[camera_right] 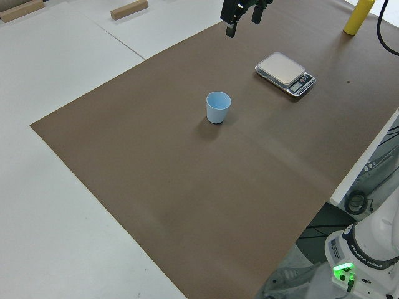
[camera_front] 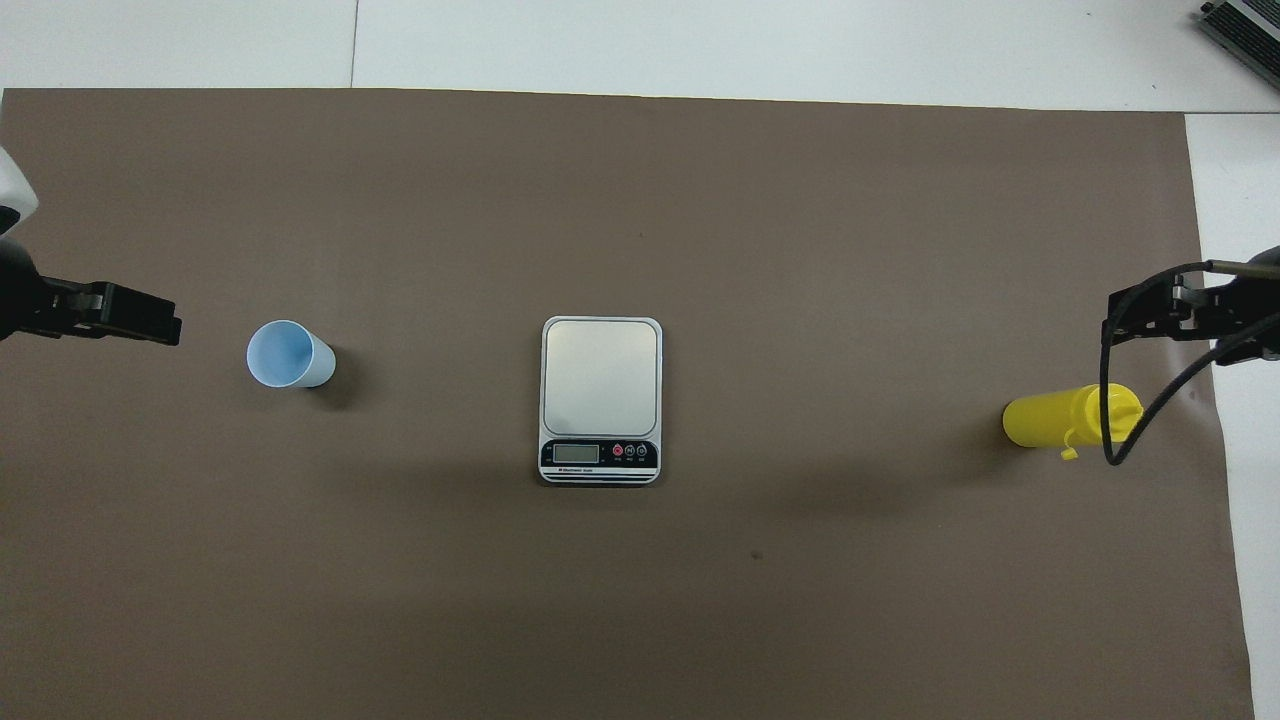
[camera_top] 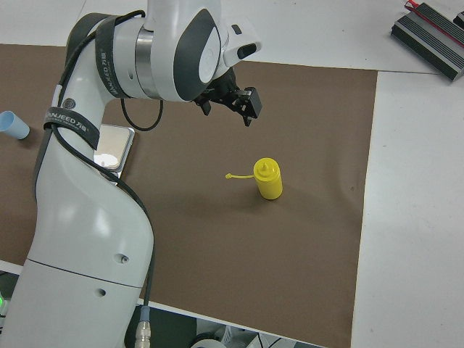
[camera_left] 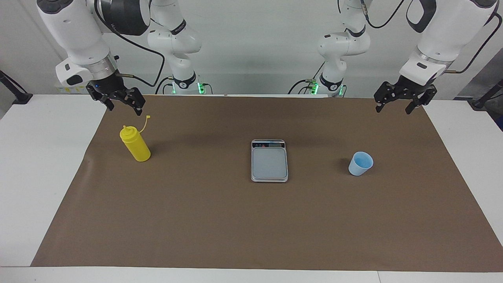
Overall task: Pour seasoning into cup on scale with both arms
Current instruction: 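Move the left gripper toward the light blue cup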
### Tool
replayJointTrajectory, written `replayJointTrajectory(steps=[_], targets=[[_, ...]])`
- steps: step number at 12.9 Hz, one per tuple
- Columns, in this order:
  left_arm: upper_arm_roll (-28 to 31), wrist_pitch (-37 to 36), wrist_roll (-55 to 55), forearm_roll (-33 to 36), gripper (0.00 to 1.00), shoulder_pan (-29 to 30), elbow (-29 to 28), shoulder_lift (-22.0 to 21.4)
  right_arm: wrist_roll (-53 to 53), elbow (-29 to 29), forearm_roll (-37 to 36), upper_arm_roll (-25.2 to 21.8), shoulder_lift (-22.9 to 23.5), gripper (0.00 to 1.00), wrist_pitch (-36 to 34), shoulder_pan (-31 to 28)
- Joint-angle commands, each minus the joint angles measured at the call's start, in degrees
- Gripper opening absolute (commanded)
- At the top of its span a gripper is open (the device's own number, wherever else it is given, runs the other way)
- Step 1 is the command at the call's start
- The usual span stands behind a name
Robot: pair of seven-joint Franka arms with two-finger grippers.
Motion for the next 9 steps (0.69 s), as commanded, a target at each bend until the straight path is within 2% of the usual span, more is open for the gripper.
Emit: replayJointTrajectory(steps=[1,3,7,9], targets=[[0.36,1.59,-0.97,1.04,1.00,-0.76,-2.92,-2.04,-0.56,-1.33,0.83,0.52,-1.23,1.00,-0.08,-0.90],[0.36,3.34,-0.97,1.04,1.00,-0.67,-4.49,-2.48,-0.56,-1.33,0.92,0.52,-1.23,1.00,-0.08,-0.90],[0.45,12.72,-0.97,1.04,1.00,0.21,-13.88,-2.57,-0.56,-1.33,0.83,0.52,-1.23,1.00,-0.08,-0.90],[0.45,17.66,-1.84,1.04,1.00,0.29,-17.67,-0.91,-0.56,-1.33,0.83,0.52,-1.23,1.00,-0.08,-0.90]])
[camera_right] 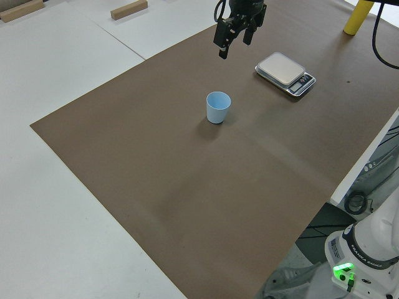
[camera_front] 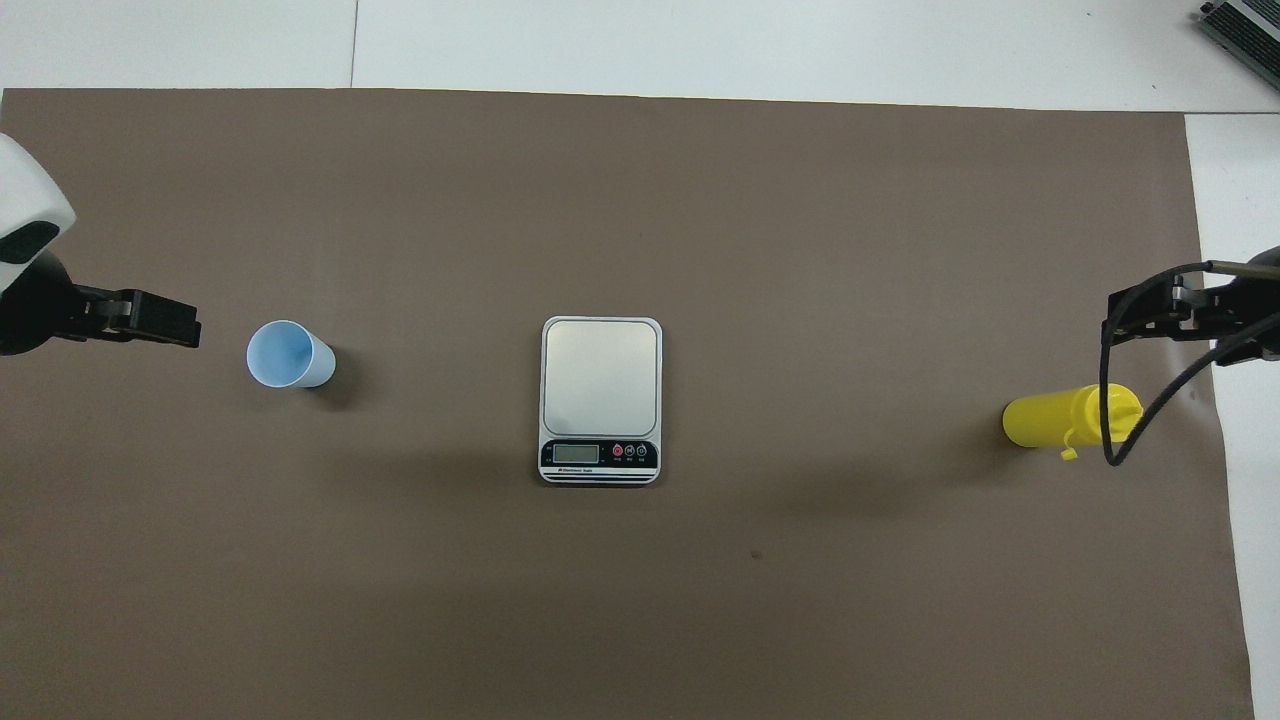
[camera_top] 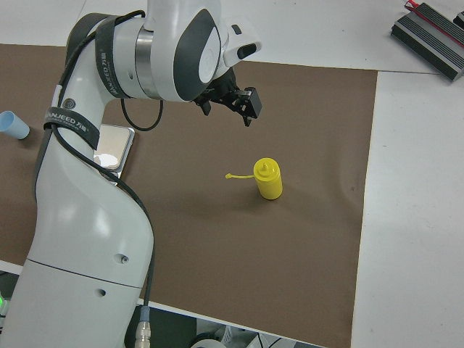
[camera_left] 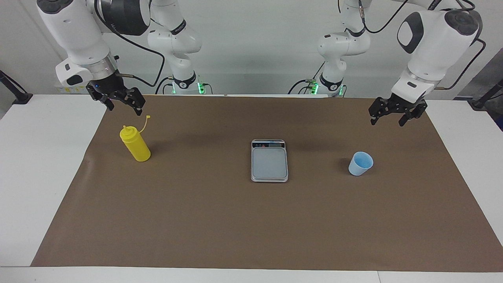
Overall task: Pour seasoning into cup on scale with both arms
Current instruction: 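Move the left gripper toward the light blue cup, then grasp the light blue cup with the left gripper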
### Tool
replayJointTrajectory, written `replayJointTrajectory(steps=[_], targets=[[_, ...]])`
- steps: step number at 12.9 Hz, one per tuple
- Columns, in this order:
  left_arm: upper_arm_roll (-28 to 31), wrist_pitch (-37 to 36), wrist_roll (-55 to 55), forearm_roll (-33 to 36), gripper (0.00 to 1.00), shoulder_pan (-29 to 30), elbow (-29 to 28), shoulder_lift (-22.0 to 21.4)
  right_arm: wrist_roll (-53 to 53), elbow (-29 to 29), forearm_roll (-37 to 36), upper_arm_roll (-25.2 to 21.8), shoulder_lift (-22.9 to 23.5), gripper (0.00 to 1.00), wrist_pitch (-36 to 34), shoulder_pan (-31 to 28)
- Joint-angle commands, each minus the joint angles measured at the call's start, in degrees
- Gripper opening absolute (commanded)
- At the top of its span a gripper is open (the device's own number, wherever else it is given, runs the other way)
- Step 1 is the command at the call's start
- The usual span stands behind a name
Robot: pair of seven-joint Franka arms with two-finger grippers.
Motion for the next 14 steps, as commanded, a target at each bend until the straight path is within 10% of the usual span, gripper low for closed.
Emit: replayJointTrajectory(steps=[1,14], targets=[[0.01,8.63,-2.57,0.93,1.00,0.17,-7.37,0.25,-0.56,-1.33,0.83,0.52,-1.23,1.00,-0.08,-0.90],[0.01,34.77,-7.68,0.93,1.00,3.24,-21.89,7.38,-0.56,-1.33,0.83,0.43,-1.23,1.00,-0.08,-0.90]])
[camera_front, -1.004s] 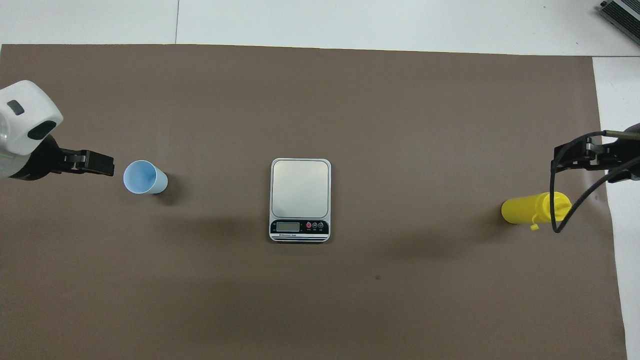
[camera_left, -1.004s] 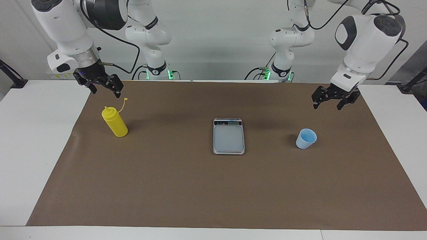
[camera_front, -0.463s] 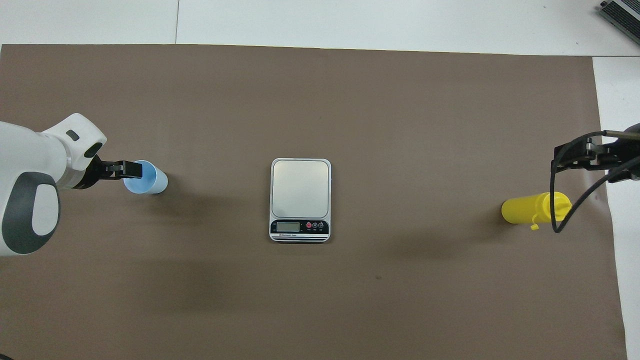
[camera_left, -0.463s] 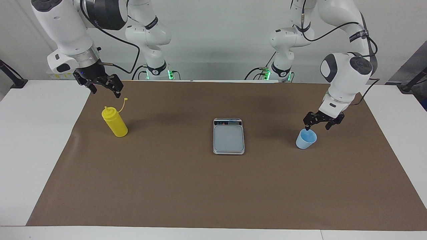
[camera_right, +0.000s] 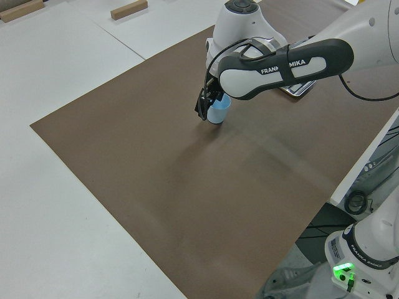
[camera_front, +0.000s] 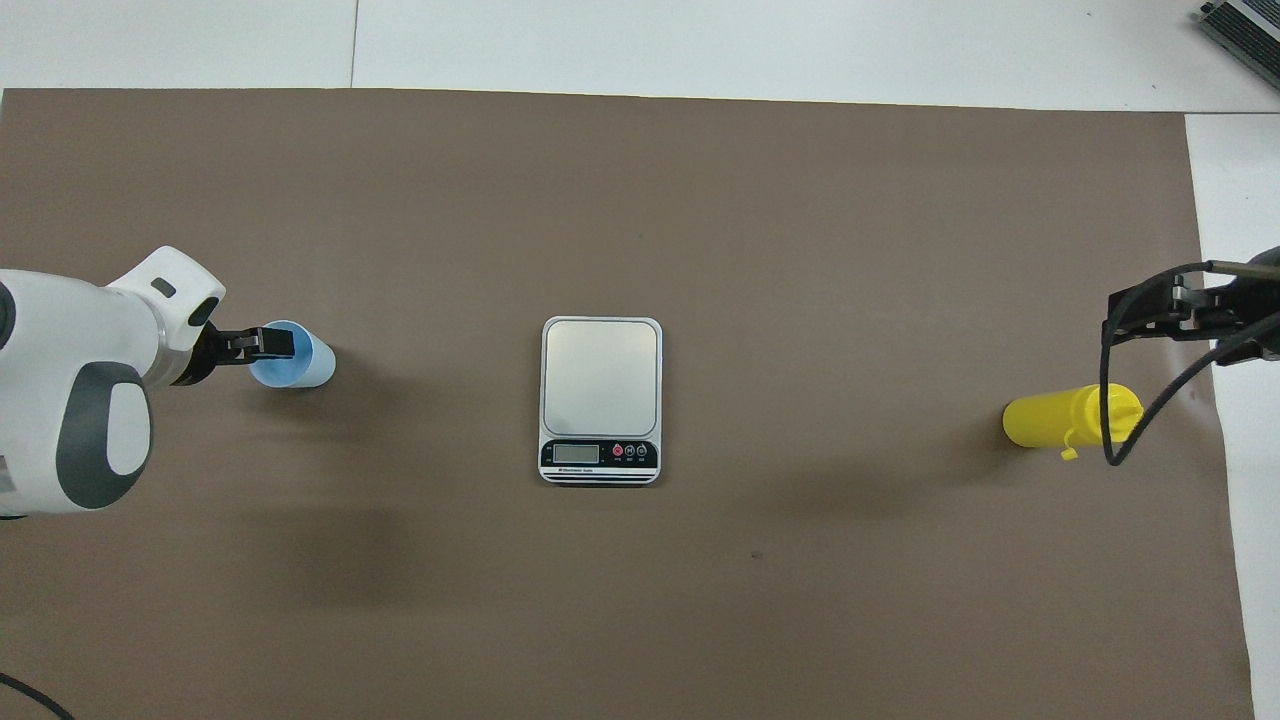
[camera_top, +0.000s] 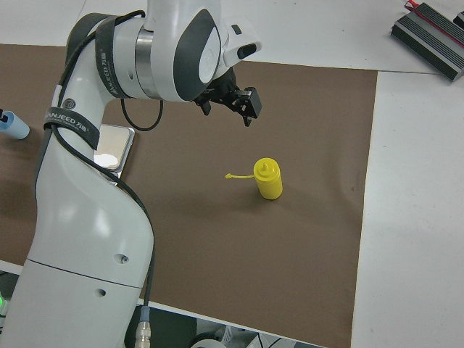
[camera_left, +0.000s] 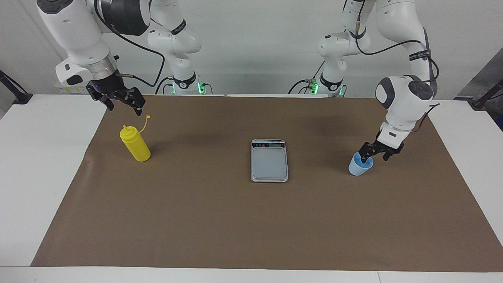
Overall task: Pour seasoning into cup on scale with both arms
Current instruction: 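Grasp the light blue cup with the left gripper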
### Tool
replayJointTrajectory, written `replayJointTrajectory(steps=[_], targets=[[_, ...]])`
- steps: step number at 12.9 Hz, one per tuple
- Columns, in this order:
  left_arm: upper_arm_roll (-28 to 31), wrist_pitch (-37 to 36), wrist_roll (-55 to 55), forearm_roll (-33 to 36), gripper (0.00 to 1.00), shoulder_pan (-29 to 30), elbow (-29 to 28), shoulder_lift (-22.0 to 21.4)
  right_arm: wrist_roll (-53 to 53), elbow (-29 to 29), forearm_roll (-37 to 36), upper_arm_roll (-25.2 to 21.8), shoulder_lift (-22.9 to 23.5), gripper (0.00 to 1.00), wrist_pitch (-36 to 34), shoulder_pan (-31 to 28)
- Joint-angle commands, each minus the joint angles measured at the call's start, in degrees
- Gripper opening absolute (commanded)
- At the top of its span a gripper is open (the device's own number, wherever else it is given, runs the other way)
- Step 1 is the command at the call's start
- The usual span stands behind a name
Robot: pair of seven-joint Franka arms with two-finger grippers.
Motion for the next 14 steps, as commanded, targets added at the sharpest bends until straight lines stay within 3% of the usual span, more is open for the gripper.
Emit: replayJointTrajectory(steps=[1,2,3,6,7,9,14], targets=[[-0.04,2.05,-1.39,0.93,1.00,0.10,-1.73,0.00,-0.56,-1.33,0.83,0.43,-1.23,1.00,-0.08,-0.90],[-0.04,2.31,-1.74,0.84,1.00,-0.07,-1.91,0.43,-0.56,-1.33,0.92,0.52,-1.23,1.00,-0.08,-0.90],[-0.04,2.75,-1.92,0.93,0.90,-0.16,-2.00,0.87,-0.56,-1.33,0.83,0.52,-1.23,1.00,-0.08,-0.90],[-0.04,3.28,-2.89,0.93,0.11,-0.25,-1.82,1.23,-0.56,-1.33,0.83,0.52,-1.23,1.00,-0.08,-0.90],[-0.04,3.02,-2.19,0.93,0.00,-0.25,-1.56,1.32,-0.56,-1.33,0.83,0.52,-1.23,1.00,-0.08,-0.90],[-0.04,1.89,-1.13,0.93,0.00,-0.25,-0.08,1.67,-0.56,-1.33,0.92,0.52,-1.23,1.00,-0.08,-0.90],[-0.21,-11.01,-1.74,0.67,0.00,-1.47,11.34,2.55,-0.56,-1.33,0.83,0.52,-1.23,1.00,-0.08,-0.90]])
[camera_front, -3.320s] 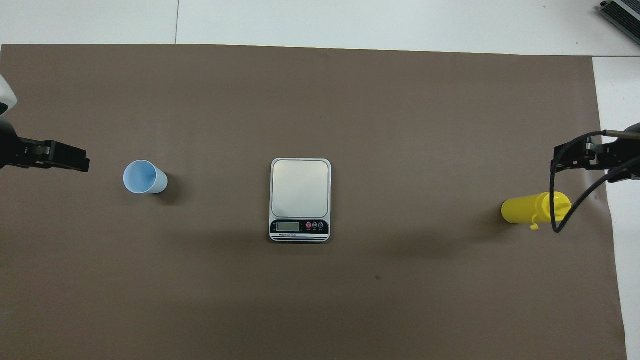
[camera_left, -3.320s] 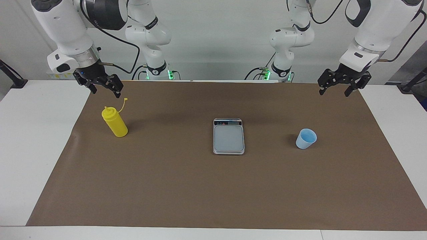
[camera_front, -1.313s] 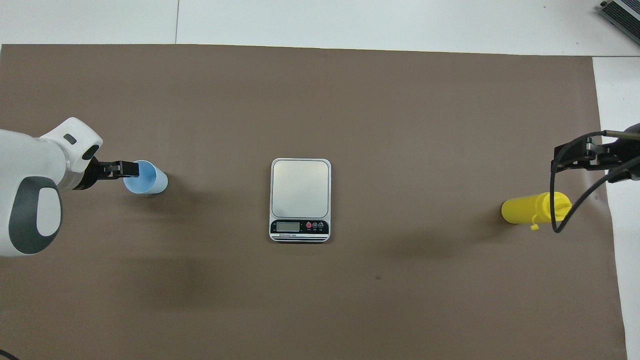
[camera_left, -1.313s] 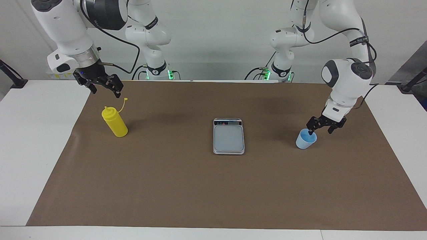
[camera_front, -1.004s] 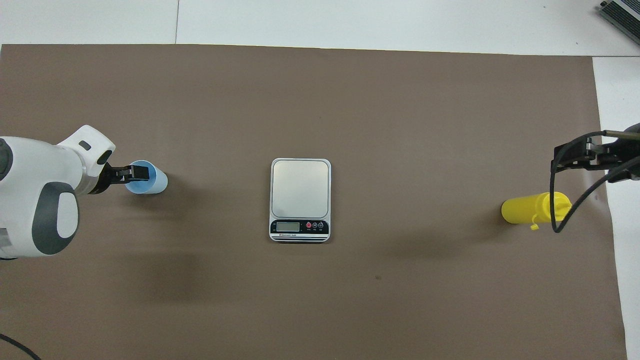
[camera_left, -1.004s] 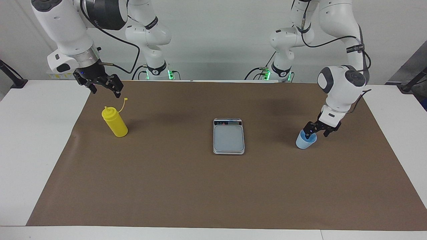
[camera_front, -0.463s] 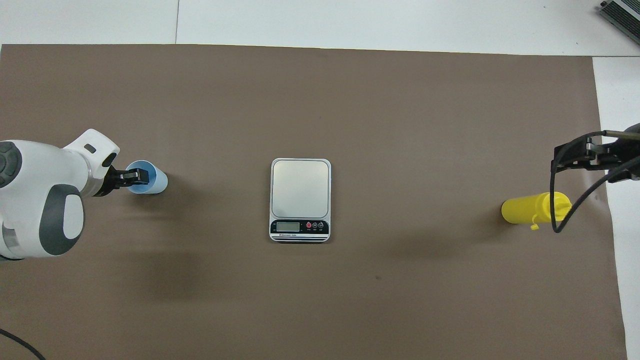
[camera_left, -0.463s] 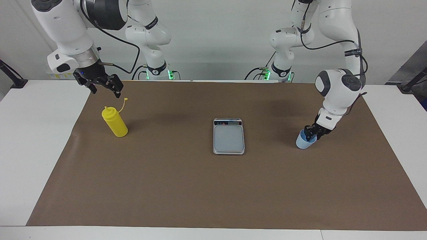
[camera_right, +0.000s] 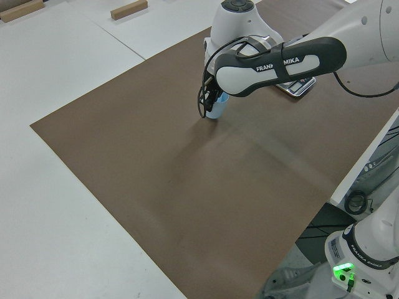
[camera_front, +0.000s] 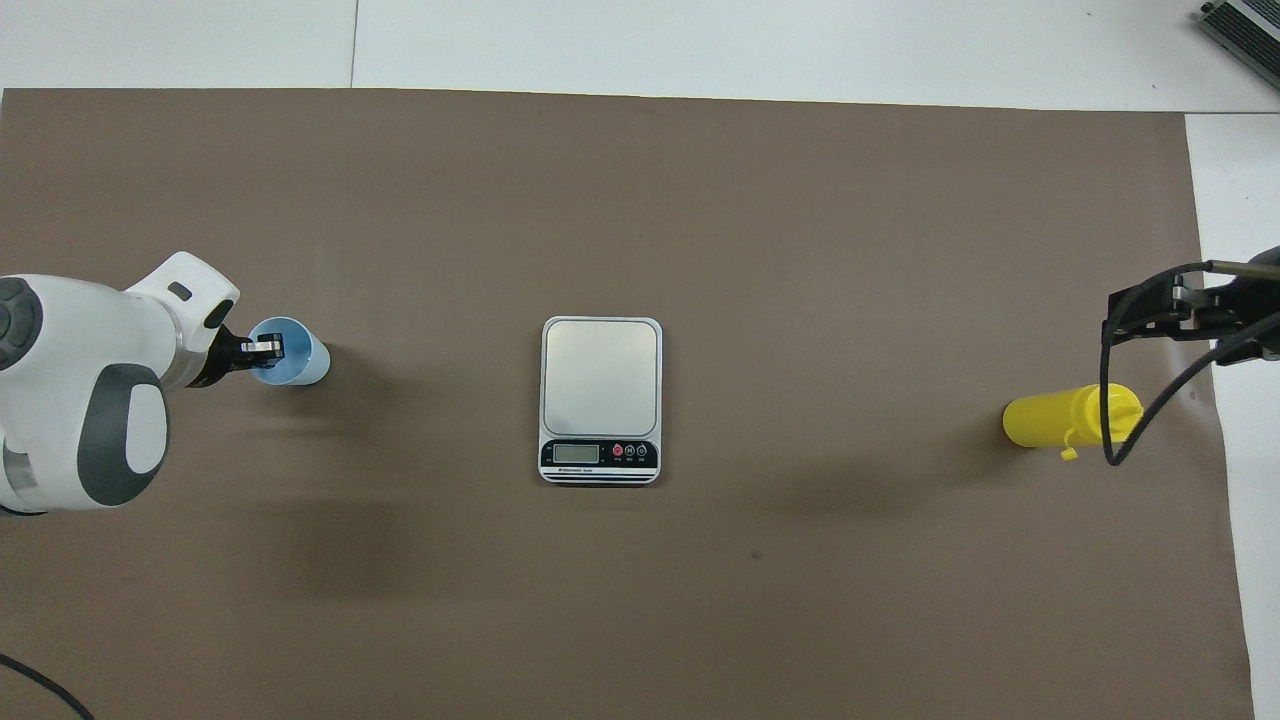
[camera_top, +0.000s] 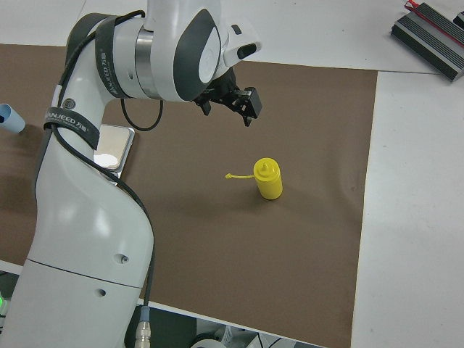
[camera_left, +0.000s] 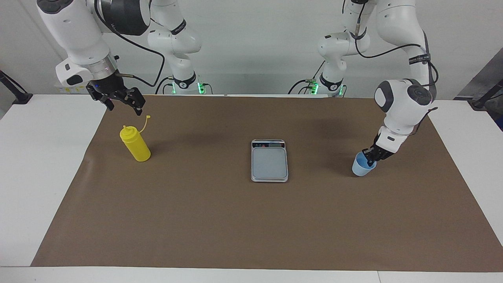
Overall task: Pour seasoning into cup on scale with both arms
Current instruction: 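Grasp the light blue cup with the left gripper, then carry the cup with the left gripper and set it on the scale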
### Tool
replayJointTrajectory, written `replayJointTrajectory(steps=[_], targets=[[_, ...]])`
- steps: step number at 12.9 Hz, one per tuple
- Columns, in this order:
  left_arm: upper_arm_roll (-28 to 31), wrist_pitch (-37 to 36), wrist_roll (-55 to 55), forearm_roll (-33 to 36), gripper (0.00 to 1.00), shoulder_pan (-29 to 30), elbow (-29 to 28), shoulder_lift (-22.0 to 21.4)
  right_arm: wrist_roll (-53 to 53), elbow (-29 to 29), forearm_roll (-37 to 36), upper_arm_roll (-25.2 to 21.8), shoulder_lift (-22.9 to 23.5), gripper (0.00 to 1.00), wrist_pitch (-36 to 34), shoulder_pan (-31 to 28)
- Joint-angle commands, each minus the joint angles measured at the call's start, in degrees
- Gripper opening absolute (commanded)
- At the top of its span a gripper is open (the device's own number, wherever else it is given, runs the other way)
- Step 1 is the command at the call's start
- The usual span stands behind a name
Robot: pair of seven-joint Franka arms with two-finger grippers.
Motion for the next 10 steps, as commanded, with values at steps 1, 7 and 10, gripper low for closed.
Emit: replayJointTrajectory(steps=[1,7,10], targets=[[0.27,-9.38,-1.66,0.24,0.00,-2.99,8.52,1.17,-0.56,-1.33,0.83,0.52,-1.23,1.00,-0.08,-0.90],[0.27,-14.96,-19.75,0.14,0.00,-17.22,16.11,2.75,-0.56,-1.33,0.83,0.52,-1.23,1.00,-0.08,-0.90],[0.27,-14.34,-26.70,0.06,0.00,-24.08,18.12,4.24,-0.56,-1.33,0.83,0.52,-1.23,1.00,-0.08,-0.90]])
